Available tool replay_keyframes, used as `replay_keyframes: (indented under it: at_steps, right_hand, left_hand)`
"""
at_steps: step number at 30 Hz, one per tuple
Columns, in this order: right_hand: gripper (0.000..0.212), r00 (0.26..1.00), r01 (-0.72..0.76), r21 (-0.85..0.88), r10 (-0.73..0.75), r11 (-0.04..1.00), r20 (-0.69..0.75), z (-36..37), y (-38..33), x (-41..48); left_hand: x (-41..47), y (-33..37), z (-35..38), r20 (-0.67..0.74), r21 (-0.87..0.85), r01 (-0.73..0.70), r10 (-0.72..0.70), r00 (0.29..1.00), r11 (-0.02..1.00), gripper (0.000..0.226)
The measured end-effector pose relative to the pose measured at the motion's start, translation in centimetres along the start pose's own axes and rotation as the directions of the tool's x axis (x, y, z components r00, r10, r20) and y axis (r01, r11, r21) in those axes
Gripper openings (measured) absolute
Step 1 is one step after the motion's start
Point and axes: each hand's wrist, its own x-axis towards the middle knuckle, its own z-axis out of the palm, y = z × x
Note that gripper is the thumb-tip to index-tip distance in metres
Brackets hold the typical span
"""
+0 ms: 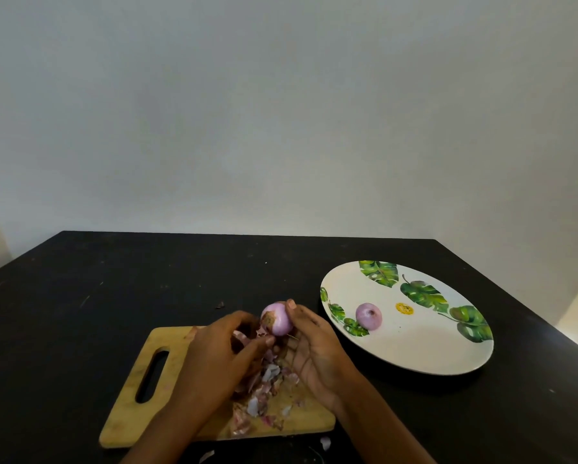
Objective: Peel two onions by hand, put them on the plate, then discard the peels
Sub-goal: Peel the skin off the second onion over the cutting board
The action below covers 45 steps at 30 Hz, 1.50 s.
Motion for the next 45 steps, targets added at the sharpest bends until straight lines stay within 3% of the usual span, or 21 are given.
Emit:
replay_keyframes:
  at_steps: [6, 10, 13, 17, 21, 26, 31, 32, 33, 35, 36, 39, 41, 44, 45]
  right_hand:
    - [0.039, 0.994, 0.105, -0.165, -0.101, 0.981, 0.035, -0.1, 0.3, 0.0]
    - [0.036, 0.989, 0.15, -0.25, -0.149, 0.957, 0.02, -0.2, 0.7, 0.1]
    - [0.034, 0.989, 0.148, -0.216, -0.145, 0.965, 0.031, -0.2, 0.8, 0.2]
    - [0.029, 0.983, 0.178, -0.25, -0.183, 0.952, 0.004, -0.2, 1.2, 0.3]
    - [0.03, 0.976, 0.166, -0.256, -0.196, 0.952, -0.096, -0.5, 0.8, 0.6]
    - [0.029, 0.987, 0.081, -0.063, -0.089, 0.995, -0.136, -0.5, 0.2, 0.6]
    - [0.031, 0.985, 0.063, 0.021, -0.058, 0.998, -0.165, -0.3, 0.1, 0.7]
    - [0.031, 0.984, 0.066, 0.022, -0.062, 0.998, -0.166, -0.3, 0.1, 0.7]
    - [0.031, 0.984, 0.068, 0.02, -0.064, 0.997, -0.163, -0.3, 0.1, 0.7]
    - [0.027, 0.987, 0.069, 0.008, -0.067, 0.998, -0.149, -0.3, 0.0, 0.6]
    - [0.024, 0.988, 0.066, -0.002, -0.066, 0.998, -0.138, -0.3, 0.0, 0.5]
    - [0.022, 0.991, 0.055, -0.019, -0.057, 0.998, -0.118, -0.2, 0.1, 0.3]
    - [0.022, 0.993, 0.059, -0.027, -0.061, 0.998, -0.1, -0.2, 0.1, 0.3]
    - [0.031, 0.995, 0.075, -0.041, -0.078, 0.996, -0.062, -0.1, 0.0, 0.2]
    - [0.033, 0.995, 0.081, -0.047, -0.083, 0.996, -0.052, -0.1, 0.0, 0.2]
  left_hand:
    - [-0.1, -0.5, 0.3, 0.069, 0.071, -0.06, 0.055, 0.996, 0.996, 0.013]
    - [-0.3, -0.7, 0.2, 0.077, 0.257, -0.199, 0.186, 0.98, 0.946, 0.046]
    - [-0.2, -1.0, 0.0, 0.045, 0.265, -0.272, 0.269, 0.962, 0.925, 0.029]
    - [-0.2, -0.8, -0.1, -0.034, -0.012, -0.157, 0.156, 0.987, 0.988, 0.025]
    - [0.2, 0.3, -0.6, -0.155, -0.248, -0.101, 0.063, 0.986, 0.963, 0.032]
    - [0.3, 0.0, -0.7, -0.156, -0.174, -0.027, 0.0, 0.988, 0.984, 0.02]
    - [0.2, -0.5, -0.5, -0.154, -0.107, -0.005, -0.012, 0.988, 0.994, 0.024]
    - [0.1, -0.3, -0.5, -0.147, -0.056, -0.003, -0.005, 0.989, 0.998, 0.014]
    - [-0.1, -0.1, -0.5, -0.143, 0.008, 0.004, -0.002, 0.99, 1.0, 0.019]
    - [-0.4, -0.4, -0.2, -0.175, 0.135, -0.018, 0.042, 0.984, 0.991, 0.049]
    - [-0.4, -0.4, -0.1, -0.209, 0.176, -0.028, 0.065, 0.976, 0.984, 0.054]
    - [-0.3, -0.7, 0.1, -0.181, 0.307, 0.019, 0.039, 0.983, 0.952, 0.035]
    - [-0.2, -0.6, 0.1, -0.162, 0.292, 0.065, -0.017, 0.987, 0.954, 0.005]
    - [-0.2, -0.5, 0.0, -0.135, 0.122, 0.032, -0.015, 0.991, 0.992, 0.04]
    - [-0.2, -0.3, 0.0, -0.127, 0.056, -0.016, 0.023, 0.992, 0.998, 0.042]
